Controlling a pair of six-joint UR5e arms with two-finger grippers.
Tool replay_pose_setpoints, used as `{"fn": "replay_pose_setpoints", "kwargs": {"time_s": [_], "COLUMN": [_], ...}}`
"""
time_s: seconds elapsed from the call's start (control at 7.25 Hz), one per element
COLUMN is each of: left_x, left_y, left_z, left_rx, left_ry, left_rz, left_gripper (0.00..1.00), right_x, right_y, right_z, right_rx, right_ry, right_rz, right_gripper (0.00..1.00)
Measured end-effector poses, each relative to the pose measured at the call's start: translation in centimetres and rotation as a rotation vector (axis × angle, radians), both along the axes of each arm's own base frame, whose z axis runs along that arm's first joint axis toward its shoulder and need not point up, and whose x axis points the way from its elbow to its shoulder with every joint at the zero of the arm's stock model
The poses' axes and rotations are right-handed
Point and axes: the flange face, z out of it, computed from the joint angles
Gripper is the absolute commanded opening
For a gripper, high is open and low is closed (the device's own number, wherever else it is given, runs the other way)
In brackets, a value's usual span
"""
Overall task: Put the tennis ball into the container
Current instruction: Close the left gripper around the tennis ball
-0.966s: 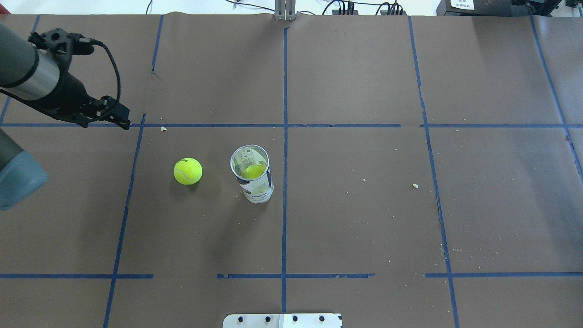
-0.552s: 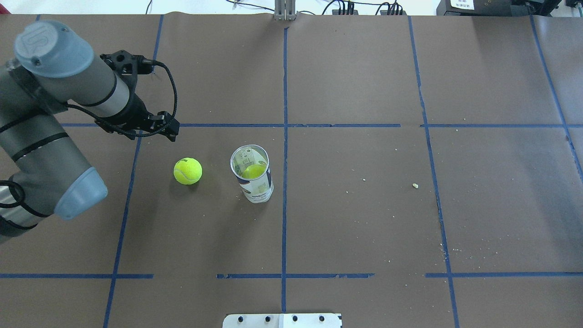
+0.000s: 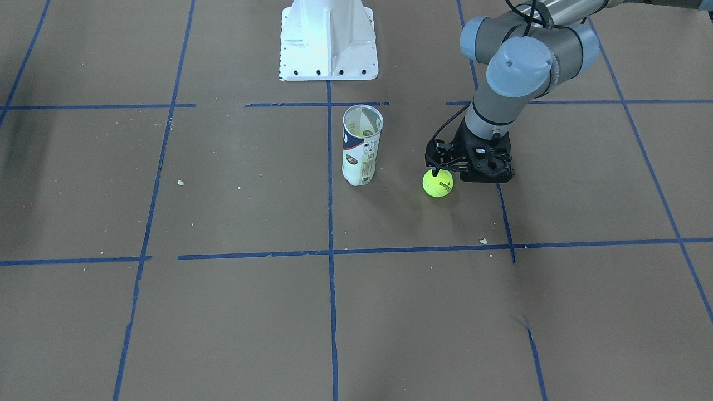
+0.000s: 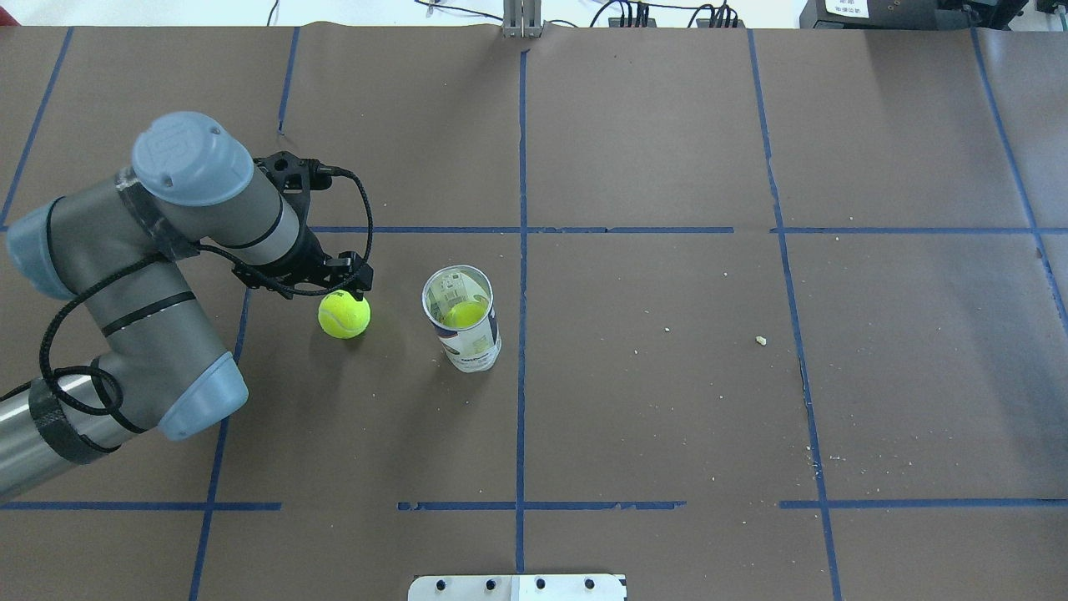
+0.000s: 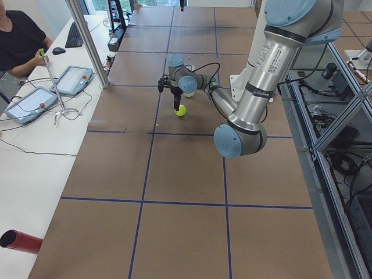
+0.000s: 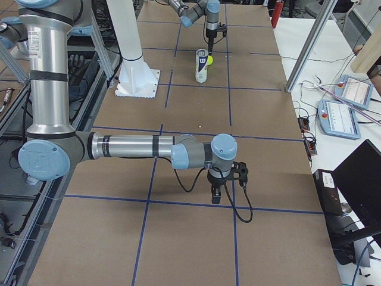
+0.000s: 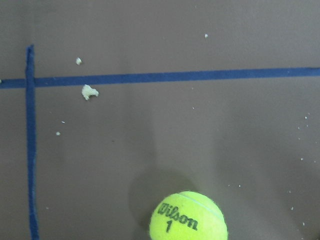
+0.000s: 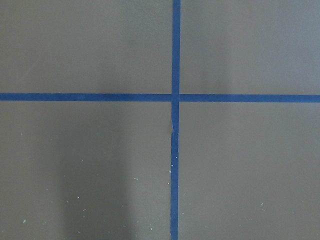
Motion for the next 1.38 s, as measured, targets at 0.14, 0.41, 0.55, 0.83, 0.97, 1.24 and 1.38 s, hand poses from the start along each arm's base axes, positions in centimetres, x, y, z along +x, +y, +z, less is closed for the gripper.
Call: {"fn": "replay_pose_setpoints", "kwargs": {"time_s": [0.14,0.41,0.55,0.83,0.97,1.24,1.38], "left_x": [0.9,1.7,2.1,2.9,3.3,3.7,3.8], "left_y": [0.2,0.3,0.4,0.6,0.7,0.7,0.7], "left_z": [0.7,1.5,1.8,2.2,2.3,2.5,2.7], "left_rx": [-0.006,-0.012,-0.014,-0.014,-0.012,-0.012,-0.01], "left_ry": [0.003,0.001,-0.004,-0.01,-0.012,-0.012,-0.01], "left_rz": [0.001,0.002,0.003,0.005,0.006,0.008,0.008], "left_gripper": [1.0,1.0,1.0,1.0,1.0,1.0,1.0], "right_x": [0.0,0.0,0.0,0.0,0.0,0.0,0.0], "right_y": [0.0,0.0,0.0,0.0,0.0,0.0,0.0], "right_z": [0.0,0.0,0.0,0.0,0.0,0.0,0.0], "right_rx": [0.0,0.0,0.0,0.0,0.0,0.0,0.0], "right_ry": [0.0,0.0,0.0,0.0,0.0,0.0,0.0], "right_rz": [0.0,0.0,0.0,0.0,0.0,0.0,0.0], "right_gripper": [1.0,1.0,1.0,1.0,1.0,1.0,1.0]}}
